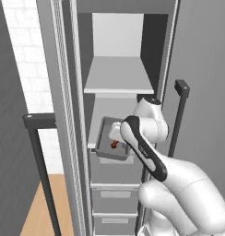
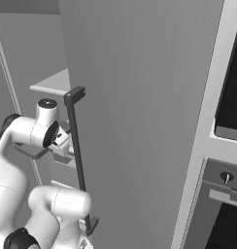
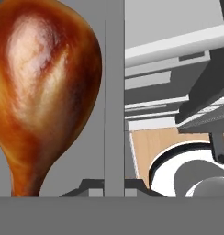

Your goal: Take the meat container that has the chicken drumstick and place it on the second highest rack of the freezer. Then take the vegetable container that has the mushroom and lemon and place it on the highest rack of the freezer.

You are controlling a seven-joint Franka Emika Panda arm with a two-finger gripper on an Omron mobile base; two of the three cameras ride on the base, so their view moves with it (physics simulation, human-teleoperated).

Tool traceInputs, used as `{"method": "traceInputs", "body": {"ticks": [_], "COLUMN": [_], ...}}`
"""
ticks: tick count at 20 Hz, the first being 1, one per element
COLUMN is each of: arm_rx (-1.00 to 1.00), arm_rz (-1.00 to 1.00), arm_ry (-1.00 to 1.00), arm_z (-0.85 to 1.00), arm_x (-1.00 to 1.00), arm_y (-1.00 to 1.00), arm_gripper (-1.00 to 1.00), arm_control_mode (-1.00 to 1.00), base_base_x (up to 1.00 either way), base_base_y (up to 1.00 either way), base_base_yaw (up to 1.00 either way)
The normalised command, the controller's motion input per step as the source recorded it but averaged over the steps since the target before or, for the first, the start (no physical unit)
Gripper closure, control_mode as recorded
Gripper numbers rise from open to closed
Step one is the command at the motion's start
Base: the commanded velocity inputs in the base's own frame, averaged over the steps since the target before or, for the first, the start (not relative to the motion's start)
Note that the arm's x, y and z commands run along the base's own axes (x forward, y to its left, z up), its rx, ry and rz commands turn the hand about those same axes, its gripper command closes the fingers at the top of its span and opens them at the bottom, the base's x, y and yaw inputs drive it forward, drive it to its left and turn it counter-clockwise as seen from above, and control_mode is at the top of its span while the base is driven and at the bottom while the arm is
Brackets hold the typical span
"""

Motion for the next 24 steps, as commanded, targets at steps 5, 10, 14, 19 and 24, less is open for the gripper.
{"method": "traceInputs", "body": {"ticks": [5, 10, 14, 19, 24], "arm_rx": [0.00, 0.00, -0.07, -0.14, 0.00], "arm_rz": [-0.05, -0.07, -0.05, -0.02, 0.00], "arm_ry": [0.04, 0.08, 0.00, 0.00, 0.00], "arm_z": [0.04, -0.20, -0.42, -0.40, 0.00], "arm_x": [0.43, 0.69, 0.56, 0.42, 0.39], "arm_y": [0.00, -0.01, -0.01, 0.00, -0.07], "arm_gripper": [1.00, 1.00, 1.00, 1.00, 1.00], "arm_control_mode": [-1.00, -1.00, -1.00, -1.00, -1.00], "base_base_x": [0.00, 0.00, 0.00, 0.00, 0.00], "base_base_y": [0.00, 0.00, 0.00, 0.00, 0.00], "base_base_yaw": [0.00, 0.00, 0.00, 0.00, 0.00]}}
